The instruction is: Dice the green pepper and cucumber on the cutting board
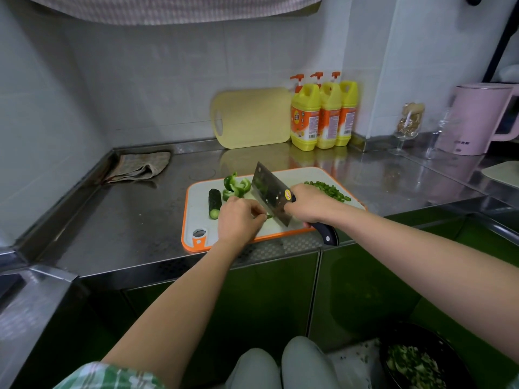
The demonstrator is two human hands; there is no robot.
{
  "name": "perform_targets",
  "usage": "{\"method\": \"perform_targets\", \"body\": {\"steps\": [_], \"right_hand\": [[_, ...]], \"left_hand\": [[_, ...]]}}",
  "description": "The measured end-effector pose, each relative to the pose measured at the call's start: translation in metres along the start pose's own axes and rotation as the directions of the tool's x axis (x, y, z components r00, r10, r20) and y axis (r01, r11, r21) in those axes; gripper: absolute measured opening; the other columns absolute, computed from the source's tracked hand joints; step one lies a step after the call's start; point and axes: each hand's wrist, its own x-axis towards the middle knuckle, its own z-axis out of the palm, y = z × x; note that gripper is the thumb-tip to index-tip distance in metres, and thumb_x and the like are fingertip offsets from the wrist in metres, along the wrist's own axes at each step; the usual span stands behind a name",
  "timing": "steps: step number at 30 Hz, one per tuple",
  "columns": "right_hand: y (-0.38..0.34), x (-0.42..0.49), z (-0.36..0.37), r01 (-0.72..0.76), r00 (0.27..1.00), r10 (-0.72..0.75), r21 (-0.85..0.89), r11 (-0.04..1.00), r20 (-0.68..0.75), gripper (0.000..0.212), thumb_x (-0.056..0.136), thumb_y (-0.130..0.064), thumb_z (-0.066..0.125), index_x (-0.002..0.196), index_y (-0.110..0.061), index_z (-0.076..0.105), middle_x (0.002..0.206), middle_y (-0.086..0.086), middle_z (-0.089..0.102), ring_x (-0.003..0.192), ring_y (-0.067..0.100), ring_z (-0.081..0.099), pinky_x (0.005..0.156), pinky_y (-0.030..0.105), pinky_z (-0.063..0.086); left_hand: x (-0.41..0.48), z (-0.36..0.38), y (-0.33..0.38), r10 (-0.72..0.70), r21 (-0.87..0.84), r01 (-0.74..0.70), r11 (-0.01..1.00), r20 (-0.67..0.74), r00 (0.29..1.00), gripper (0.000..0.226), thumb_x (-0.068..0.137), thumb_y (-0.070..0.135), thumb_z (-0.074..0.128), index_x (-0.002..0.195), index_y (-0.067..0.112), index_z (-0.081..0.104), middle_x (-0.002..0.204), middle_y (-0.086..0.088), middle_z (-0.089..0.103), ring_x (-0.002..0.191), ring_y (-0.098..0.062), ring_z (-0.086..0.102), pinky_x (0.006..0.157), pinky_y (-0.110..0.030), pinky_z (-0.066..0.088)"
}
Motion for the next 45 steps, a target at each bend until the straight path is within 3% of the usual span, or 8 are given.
{"method": "perform_targets", "body": {"steps": [5,9,14,24,28,34,41,45], "right_hand": [[-0.001,-0.001,0.01,-0.006,1.0,0.007,-0.031,1.0,0.031,0.011,0.091,-0.009,0.044,0.089,-0.004,0.053,0.064,0.015,0.063,0.045,0.023,0.06,0.045,0.023,0.044],[-0.009,0.001,0.013,-0.038,0.997,0.045,-0.109,0.993,0.067,0.012,0.09,-0.005,0.043,0.09,-0.003,0.055,0.061,0.012,0.061,0.044,0.02,0.058,0.045,0.024,0.044],[-0.014,0.007,0.013,-0.065,0.997,0.069,-0.155,0.986,0.018,0.016,0.09,-0.006,0.046,0.098,-0.001,0.059,0.066,0.011,0.06,0.055,0.024,0.06,0.046,0.026,0.044],[0.003,0.001,-0.001,0.007,1.0,-0.007,-0.021,1.0,0.017,0.013,0.091,-0.008,0.044,0.079,-0.009,0.049,0.072,0.016,0.061,0.048,0.023,0.06,0.042,0.022,0.038],[0.002,-0.001,0.0,-0.018,0.999,0.02,-0.039,0.999,0.048,0.007,0.094,-0.01,0.043,0.094,-0.007,0.05,0.079,0.014,0.064,0.047,0.018,0.059,0.044,0.023,0.042],[0.001,0.001,0.002,-0.023,0.998,0.027,-0.058,0.998,0.058,0.007,0.093,-0.009,0.042,0.092,-0.006,0.049,0.072,0.015,0.062,0.042,0.017,0.057,0.042,0.021,0.04],[-0.001,0.014,0.014,-0.045,0.998,0.047,-0.065,0.997,0.039,0.01,0.089,-0.005,0.043,0.088,-0.004,0.053,0.062,0.014,0.059,0.045,0.022,0.058,0.044,0.023,0.043],[0.008,0.018,0.01,-0.073,0.997,0.072,-0.075,0.994,-0.019,0.012,0.091,-0.006,0.043,0.082,-0.007,0.05,0.06,0.011,0.059,0.049,0.023,0.06,0.044,0.024,0.042]], "left_hand": [[-0.002,-0.001,0.003,-0.015,0.006,0.015,1.0,-0.028,0.999,0.007,0.08,0.028,0.074,0.084,0.023,0.077,0.08,-0.001,0.068,0.098,-0.021,0.051,0.068,-0.026,0.035],[-0.001,0.0,0.001,-0.011,0.008,0.011,1.0,-0.003,1.0,0.012,0.081,0.029,0.073,0.089,0.022,0.078,0.086,-0.005,0.065,0.102,-0.021,0.05,0.074,-0.029,0.042],[0.002,0.003,0.002,0.014,0.003,-0.014,1.0,-0.002,1.0,0.011,0.079,0.031,0.074,0.086,0.023,0.078,0.083,-0.003,0.065,0.099,-0.02,0.049,0.074,-0.029,0.041],[0.002,0.005,0.009,0.014,-0.034,-0.015,0.999,-0.019,1.0,0.011,0.077,0.032,0.078,0.083,0.023,0.077,0.078,0.006,0.065,0.098,-0.015,0.044,0.075,-0.027,0.036],[0.003,0.004,0.009,0.011,-0.038,-0.012,0.999,-0.016,1.0,0.01,0.078,0.031,0.078,0.084,0.023,0.078,0.078,0.007,0.062,0.099,-0.015,0.044,0.076,-0.026,0.034],[0.004,0.006,0.008,0.045,-0.002,-0.045,0.999,-0.017,0.999,0.012,0.078,0.03,0.078,0.088,0.023,0.079,0.085,0.002,0.069,0.102,-0.018,0.046,0.08,-0.028,0.037],[0.004,0.006,0.008,0.059,-0.009,-0.059,0.998,-0.035,0.998,0.011,0.078,0.029,0.078,0.087,0.022,0.078,0.079,0.006,0.057,0.1,-0.017,0.046,0.077,-0.026,0.035],[0.007,0.013,0.015,0.052,-0.042,-0.053,0.998,-0.021,0.998,0.013,0.079,0.027,0.076,0.092,0.024,0.078,0.085,0.001,0.066,0.102,-0.017,0.046,0.082,-0.028,0.04]]}}
